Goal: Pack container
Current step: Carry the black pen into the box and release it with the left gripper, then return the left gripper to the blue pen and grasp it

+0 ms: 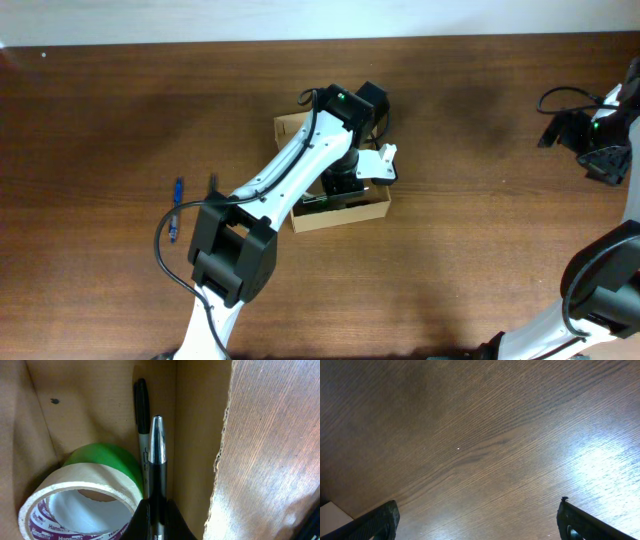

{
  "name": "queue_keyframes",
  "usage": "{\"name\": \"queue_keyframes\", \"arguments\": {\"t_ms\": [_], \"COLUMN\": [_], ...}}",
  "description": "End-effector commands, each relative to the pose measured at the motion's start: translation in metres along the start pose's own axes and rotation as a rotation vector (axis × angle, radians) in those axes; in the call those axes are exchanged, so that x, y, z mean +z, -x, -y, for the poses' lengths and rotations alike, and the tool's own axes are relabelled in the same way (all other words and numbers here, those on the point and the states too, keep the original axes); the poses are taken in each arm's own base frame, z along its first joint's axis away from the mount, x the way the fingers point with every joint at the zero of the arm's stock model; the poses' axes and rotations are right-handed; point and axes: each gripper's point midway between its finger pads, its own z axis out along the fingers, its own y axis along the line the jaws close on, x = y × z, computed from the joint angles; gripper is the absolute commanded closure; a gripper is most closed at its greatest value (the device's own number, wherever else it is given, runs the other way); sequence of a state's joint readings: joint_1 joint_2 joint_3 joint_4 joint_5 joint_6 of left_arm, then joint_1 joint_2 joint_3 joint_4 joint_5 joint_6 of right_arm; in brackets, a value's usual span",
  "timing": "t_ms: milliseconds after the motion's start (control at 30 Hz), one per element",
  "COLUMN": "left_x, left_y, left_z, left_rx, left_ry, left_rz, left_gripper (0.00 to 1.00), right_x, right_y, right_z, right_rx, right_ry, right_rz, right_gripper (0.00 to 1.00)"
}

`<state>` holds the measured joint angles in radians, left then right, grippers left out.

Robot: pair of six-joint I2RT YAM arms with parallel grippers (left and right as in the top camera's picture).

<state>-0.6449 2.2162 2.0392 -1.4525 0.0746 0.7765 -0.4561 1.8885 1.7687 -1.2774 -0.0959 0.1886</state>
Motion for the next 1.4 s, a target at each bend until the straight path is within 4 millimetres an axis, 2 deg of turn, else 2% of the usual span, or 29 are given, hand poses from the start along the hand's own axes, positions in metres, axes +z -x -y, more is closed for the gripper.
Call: {"name": "queue_keyframes", "arguments": {"t_ms": [0, 433, 533, 600, 700, 800, 900, 967, 1000, 1033, 1067, 1133, 1167, 1200, 1233, 1267, 1367], "left_x": [0.000, 0.000, 0.000, 0.000, 0.000, -0.012, -0.057, -0.114, -0.134, -0.171, -0.195, -0.220, -0.225, -0.220, -0.205, -0.192, -0.128], "left_y": [0.001, 0.001, 0.000, 0.000, -0.010, -0.027, -0.048, -0.075, -0.087, -0.116, -0.143, -0.187, -0.233, -0.254, -0.273, -0.282, -0.302], "left_z": [0.002, 0.016, 0.019, 0.019, 0.009, -0.009, -0.025, -0.040, -0.043, -0.049, -0.052, -0.055, -0.057, -0.059, -0.060, -0.061, -0.070], "left_rx": [-0.054, -0.063, -0.064, -0.064, -0.103, -0.190, -0.322, -0.462, -0.512, -0.626, -0.723, -0.885, -1.052, -1.141, -1.229, -1.263, -1.366], "left_ry": [-0.012, -0.059, -0.073, -0.071, -0.012, 0.104, 0.205, 0.313, 0.352, 0.430, 0.484, 0.553, 0.588, 0.586, 0.550, 0.513, 0.382], "left_rz": [0.016, 0.001, 0.002, -0.001, -0.055, -0.114, -0.030, 0.109, 0.157, 0.248, 0.308, 0.371, 0.399, 0.403, 0.397, 0.390, 0.338], "left_gripper": [0.98, 0.91, 0.78, 0.63, 0.62, 0.62, 0.60, 0.57, 0.56, 0.54, 0.53, 0.48, 0.46, 0.44, 0.41, 0.40, 0.37], "right_x": [0.002, 0.002, 0.002, 0.002, 0.002, 0.002, 0.002, 0.002, 0.002, 0.002, 0.002, 0.002, 0.002, 0.002, 0.002, 0.002, 0.002], "right_y": [0.000, 0.000, 0.000, 0.000, 0.000, 0.000, 0.000, 0.000, 0.000, 0.000, 0.000, 0.000, 0.000, 0.000, 0.000, 0.000, 0.000], "right_z": [0.001, 0.001, 0.001, 0.001, 0.001, 0.001, 0.001, 0.001, 0.001, 0.001, 0.001, 0.001, 0.001, 0.001, 0.001, 0.001, 0.001], "right_rx": [0.014, 0.014, 0.014, 0.014, 0.014, 0.014, 0.014, 0.014, 0.014, 0.014, 0.014, 0.014, 0.014, 0.014, 0.014, 0.014, 0.014], "right_ry": [0.001, 0.001, 0.001, 0.001, 0.001, 0.001, 0.001, 0.001, 0.001, 0.001, 0.001, 0.001, 0.001, 0.001, 0.001, 0.001, 0.001], "right_rz": [-0.005, -0.005, -0.005, -0.005, -0.005, -0.005, -0.005, -0.005, -0.005, -0.005, -0.005, -0.005, -0.005, -0.005, -0.005, -0.005, -0.005], "right_gripper": [0.01, 0.01, 0.01, 0.00, 0.02, 0.01, 0.01, 0.01, 0.01, 0.01, 0.01, 0.01, 0.01, 0.01, 0.01, 0.01, 0.01]}}
